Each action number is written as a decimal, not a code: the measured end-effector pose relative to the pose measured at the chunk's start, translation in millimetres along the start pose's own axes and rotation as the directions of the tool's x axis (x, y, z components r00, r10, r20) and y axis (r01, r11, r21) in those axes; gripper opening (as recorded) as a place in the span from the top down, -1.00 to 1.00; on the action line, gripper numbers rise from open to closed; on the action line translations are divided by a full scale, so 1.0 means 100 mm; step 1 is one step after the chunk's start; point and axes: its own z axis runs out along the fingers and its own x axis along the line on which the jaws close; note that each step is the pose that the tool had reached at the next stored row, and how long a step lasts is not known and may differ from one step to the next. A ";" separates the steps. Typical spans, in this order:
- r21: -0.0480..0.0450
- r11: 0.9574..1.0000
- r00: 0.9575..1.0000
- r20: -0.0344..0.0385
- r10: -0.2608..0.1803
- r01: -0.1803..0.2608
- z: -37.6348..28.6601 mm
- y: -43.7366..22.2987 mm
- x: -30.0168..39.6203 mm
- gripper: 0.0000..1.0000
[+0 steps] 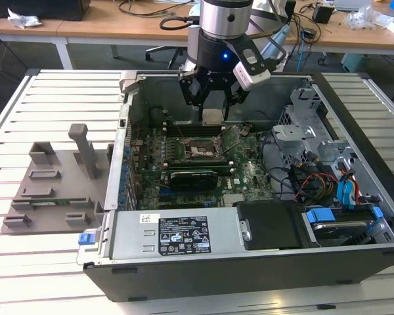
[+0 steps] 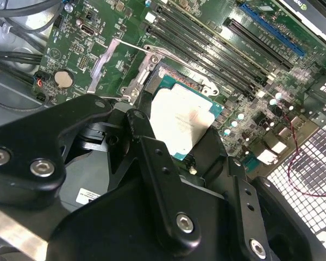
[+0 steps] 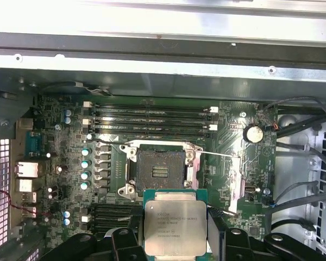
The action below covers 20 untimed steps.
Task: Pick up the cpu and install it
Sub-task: 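Place the cpu into insertion slot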
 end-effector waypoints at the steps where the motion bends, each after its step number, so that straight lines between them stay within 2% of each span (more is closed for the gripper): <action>1: 0.000 1.000 1.000 0.000 0.000 0.000 0.000 0.000 0.000 -0.09; 7: 0.000 1.000 1.000 0.000 0.004 -0.004 0.002 0.001 0.000 -0.09; 12: 0.002 0.998 0.998 -0.001 0.059 -0.059 0.002 0.001 0.000 -0.09; 17: 0.003 0.990 0.990 -0.002 0.144 -0.144 0.005 0.001 0.000 -0.09; 20: 0.004 0.986 0.986 -0.002 0.169 -0.169 0.007 0.001 0.000 -0.09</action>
